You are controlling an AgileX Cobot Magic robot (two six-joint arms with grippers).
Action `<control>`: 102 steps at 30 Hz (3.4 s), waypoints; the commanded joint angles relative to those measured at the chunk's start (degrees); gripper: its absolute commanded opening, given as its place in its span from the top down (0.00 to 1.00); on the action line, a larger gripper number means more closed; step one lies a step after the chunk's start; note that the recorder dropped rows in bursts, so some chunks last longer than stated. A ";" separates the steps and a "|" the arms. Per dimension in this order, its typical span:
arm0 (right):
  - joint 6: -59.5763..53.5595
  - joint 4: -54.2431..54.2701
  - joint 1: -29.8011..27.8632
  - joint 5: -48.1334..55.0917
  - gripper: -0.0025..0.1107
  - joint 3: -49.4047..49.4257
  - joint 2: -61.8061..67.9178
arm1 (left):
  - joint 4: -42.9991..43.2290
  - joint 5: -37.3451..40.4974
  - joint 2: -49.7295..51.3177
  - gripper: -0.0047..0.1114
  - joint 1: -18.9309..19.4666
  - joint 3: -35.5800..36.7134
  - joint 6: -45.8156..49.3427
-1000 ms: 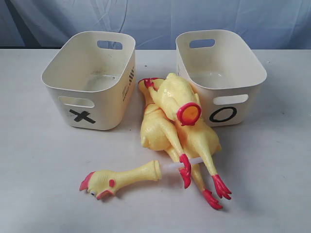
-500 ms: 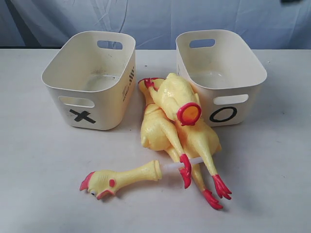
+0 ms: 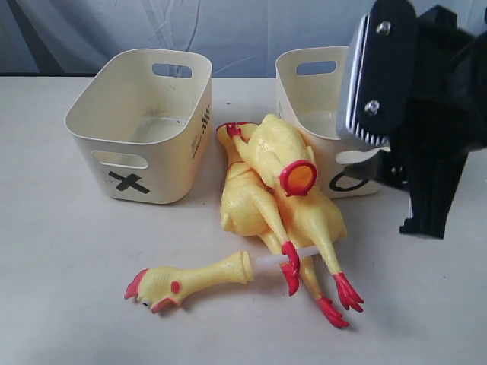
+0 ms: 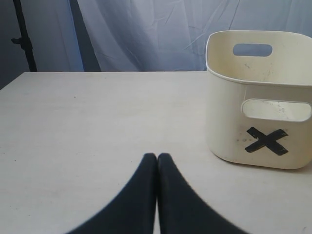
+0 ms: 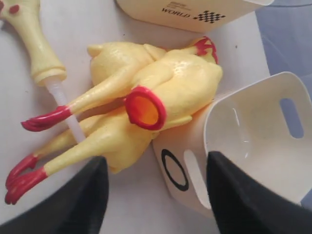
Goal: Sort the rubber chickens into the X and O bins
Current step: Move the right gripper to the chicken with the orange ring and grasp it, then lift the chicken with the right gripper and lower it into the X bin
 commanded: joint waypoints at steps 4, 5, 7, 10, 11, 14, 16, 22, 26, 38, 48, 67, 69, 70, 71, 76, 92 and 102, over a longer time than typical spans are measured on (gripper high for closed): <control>9.54 -11.51 5.93 -4.62 0.60 7.82 0.07 | 0.19 -0.54 -0.27 0.96 -0.26 -0.11 -0.16; 10.46 -12.78 7.22 -5.24 0.60 8.49 0.07 | 0.19 -0.54 -0.27 0.96 -0.26 -0.11 -0.16; 12.99 -17.51 9.70 -7.49 0.64 10.34 0.07 | 0.19 -0.54 -0.27 0.96 -0.26 -0.11 -0.16; 20.48 -26.99 12.37 -11.46 0.72 13.76 0.07 | 0.19 -0.54 -0.27 0.96 -0.26 -0.11 -0.16; 23.23 -30.01 12.92 -12.65 0.71 14.91 0.11 | 0.19 -0.54 -0.27 0.96 -0.26 -0.11 -0.16; 29.44 -37.98 13.43 -17.03 0.67 17.75 0.21 | 0.19 -0.54 -0.27 0.96 -0.26 -0.11 -0.16; 35.44 -42.82 13.43 -20.52 0.63 19.25 0.21 | 0.19 -0.54 -0.27 0.96 -0.26 -0.11 -0.16; 48.78 -56.21 13.43 -26.47 0.62 20.64 1.91 | 0.19 -0.54 -0.27 0.96 -0.26 -0.11 -0.16; 55.98 -66.23 13.43 -25.88 0.62 20.64 6.09 | 0.43 -0.54 -0.27 0.96 -0.26 -0.11 -0.16; 82.57 -90.52 13.43 -16.79 0.62 19.29 18.88 | 0.43 -0.54 -0.27 0.96 -0.26 -0.11 -0.16; 94.22 -98.62 13.43 -16.59 0.62 18.80 20.10 | 0.43 -0.54 -0.27 0.96 -0.26 -0.11 -0.16; 95.45 -98.62 13.43 -10.30 0.89 13.92 27.96 | 0.43 -0.54 -0.27 0.96 -0.26 -0.11 -0.16; 95.45 -98.62 13.43 -7.77 0.98 13.92 28.01 | 0.43 -0.54 -0.27 0.96 -0.26 -0.11 -0.16; 95.45 -98.62 13.43 -6.78 0.98 13.92 27.86 | 0.43 -0.54 -0.27 0.96 -0.26 -0.11 -0.16; 95.45 -98.62 13.43 -5.30 0.99 13.92 27.65 | 0.43 -0.54 -0.27 0.96 -0.26 -0.11 -0.16; 94.95 -98.62 13.43 -4.07 0.99 13.83 24.21 | 0.43 -0.54 -0.27 0.96 -0.26 -0.11 -0.16; 97.61 -98.62 13.43 -11.84 0.99 -3.16 15.71 | 0.43 -0.54 -0.27 0.96 -0.26 -0.11 -0.16; 97.42 -98.62 13.43 -15.49 0.99 -14.28 21.22 | 0.43 -0.54 -0.27 0.96 -0.26 -0.11 -0.16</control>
